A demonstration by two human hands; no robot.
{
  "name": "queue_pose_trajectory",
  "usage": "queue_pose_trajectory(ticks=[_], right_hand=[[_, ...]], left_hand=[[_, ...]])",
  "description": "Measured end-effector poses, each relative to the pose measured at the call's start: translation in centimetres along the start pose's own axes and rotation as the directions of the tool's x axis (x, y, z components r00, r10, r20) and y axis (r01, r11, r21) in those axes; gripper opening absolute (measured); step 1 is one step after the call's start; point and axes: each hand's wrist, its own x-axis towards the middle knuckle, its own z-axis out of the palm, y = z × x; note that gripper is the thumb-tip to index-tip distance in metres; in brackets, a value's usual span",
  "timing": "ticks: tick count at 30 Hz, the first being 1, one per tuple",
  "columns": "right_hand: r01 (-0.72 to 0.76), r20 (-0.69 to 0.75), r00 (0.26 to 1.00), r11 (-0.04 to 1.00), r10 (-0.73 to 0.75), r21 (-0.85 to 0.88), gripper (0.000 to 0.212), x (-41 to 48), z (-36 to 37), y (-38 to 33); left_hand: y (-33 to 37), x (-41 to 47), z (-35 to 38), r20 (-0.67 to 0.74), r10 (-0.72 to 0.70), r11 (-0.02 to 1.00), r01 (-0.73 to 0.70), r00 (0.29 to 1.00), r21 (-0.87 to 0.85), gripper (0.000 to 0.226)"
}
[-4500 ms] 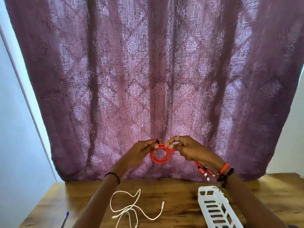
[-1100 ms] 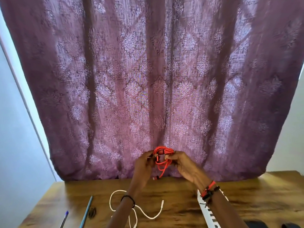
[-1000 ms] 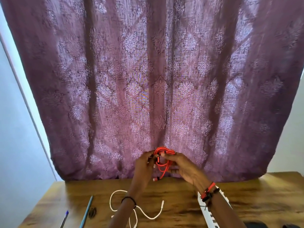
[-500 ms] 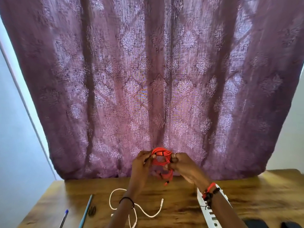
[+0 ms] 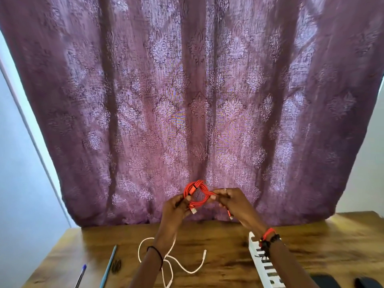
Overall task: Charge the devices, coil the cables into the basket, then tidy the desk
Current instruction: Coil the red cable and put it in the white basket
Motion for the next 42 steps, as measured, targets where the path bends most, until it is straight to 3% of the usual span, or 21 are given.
queue_pose_trajectory(ticks=[6, 10, 17, 19, 24, 28, 31, 35, 38, 42], right_hand=[[-0.059, -0.015, 0.998, 0.988, 0.062, 0.139, 0.015, 0.2, 0.2, 0.5], [-0.063, 0.04, 0.998, 0.991, 0.058, 0.117, 0.021, 0.3, -0.2, 0.1], [-0.001, 0.081, 0.997, 0.992, 0.012, -0.129, 0.017, 1.1, -1.3, -0.2], [0.055, 0.135, 0.99, 0.979, -0.029, -0.195, 0.02, 1.2, -1.1, -0.5], [0.143, 0.265, 0.963, 0.929, -0.05, -0.342, 0.03, 1.1, -0.7, -0.6], [0.216, 0.321, 0.945, 0.852, -0.06, -0.476, 0.022, 0.9, -1.0, -1.0], [0.237, 0.264, 0.961, 0.72, -0.077, -0.653, 0.017, 1.3, -1.0, -0.6], [0.183, 0.115, 0.983, 0.639, -0.146, -0.747, 0.018, 0.9, 0.0, -0.4], [0.155, -0.022, 0.965, 0.635, -0.262, -0.756, 0.018, 0.4, 1.2, 0.2], [0.089, -0.062, 0.983, 0.749, -0.171, -0.656, 0.032, -0.5, 2.1, 0.6]], left_hand=[[-0.4, -0.4, 0.1, 0.047, -0.187, 0.965, 0.192, 0.981, -0.178, 0.015], [-0.2, -0.7, 0.0, 0.068, -0.234, 0.936, 0.244, 0.97, -0.254, 0.014], [1.6, 0.1, -0.9, 0.24, -0.4, 0.908, 0.417, 0.885, -0.027, 0.017], [2.2, 0.4, -0.7, 0.239, -0.398, 0.911, 0.411, 0.886, -0.006, 0.025], [2.3, 0.7, -0.1, 0.268, -0.352, 0.936, 0.337, 0.897, 0.101, 0.018], [1.9, 0.8, -0.3, 0.218, -0.288, 0.952, 0.256, 0.932, 0.166, 0.021], [1.5, 0.7, -0.2, 0.192, -0.241, 0.955, 0.197, 0.951, 0.222, 0.016], [0.9, 0.7, 0.1, 0.187, -0.218, 0.963, 0.179, 0.958, 0.204, 0.012], [0.8, 0.7, 0.4, 0.171, -0.195, 0.969, 0.162, 0.966, 0.188, 0.011], [0.8, 0.7, 0.6, 0.148, -0.143, 0.973, 0.112, 0.979, 0.201, 0.01]])
